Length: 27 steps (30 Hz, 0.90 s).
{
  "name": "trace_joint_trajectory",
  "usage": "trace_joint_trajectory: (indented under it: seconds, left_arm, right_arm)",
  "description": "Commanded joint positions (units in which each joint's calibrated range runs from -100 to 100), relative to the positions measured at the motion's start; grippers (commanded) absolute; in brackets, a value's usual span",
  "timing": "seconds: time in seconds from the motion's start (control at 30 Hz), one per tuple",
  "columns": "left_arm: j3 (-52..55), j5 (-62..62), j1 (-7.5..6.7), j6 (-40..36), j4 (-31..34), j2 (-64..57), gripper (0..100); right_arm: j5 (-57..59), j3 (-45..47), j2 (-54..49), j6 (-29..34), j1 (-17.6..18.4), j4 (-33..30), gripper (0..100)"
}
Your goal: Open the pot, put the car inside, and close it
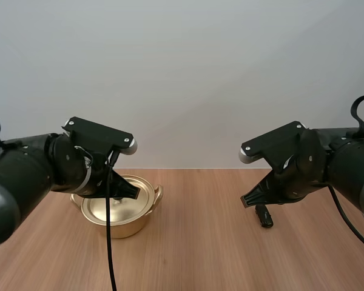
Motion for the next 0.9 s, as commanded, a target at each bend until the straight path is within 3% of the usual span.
trace_joint_trajectory:
  seconds: [0.0,0.17,0.47,0.73,0.87]
  left_arm:
    - [-1.7,1.7,0.02,0.0,0.2,2.7,11]
    - [-5.6,5.7,0.02,0.0,0.2,4.9,44]
    - [-14.1,17.8,0.02,-2.3,-0.4,13.6,48]
    - [-14.8,16.8,0.02,-3.3,0.0,17.6,79]
    - [-14.8,12.8,0.02,-3.3,-0.3,17.6,81]
  right_arm:
    - [-0.9,0.0,0.0,0.1,0.0,0.1,0]
    - [-1.8,0.0,0.0,0.1,0.0,0.1,0]
    - [-2.7,0.0,0.0,0.1,0.0,0.1,0]
    - [-2.7,0.0,0.0,0.1,0.0,0.3,0]
    - [-2.7,0.0,0.0,0.1,0.0,0.5,0]
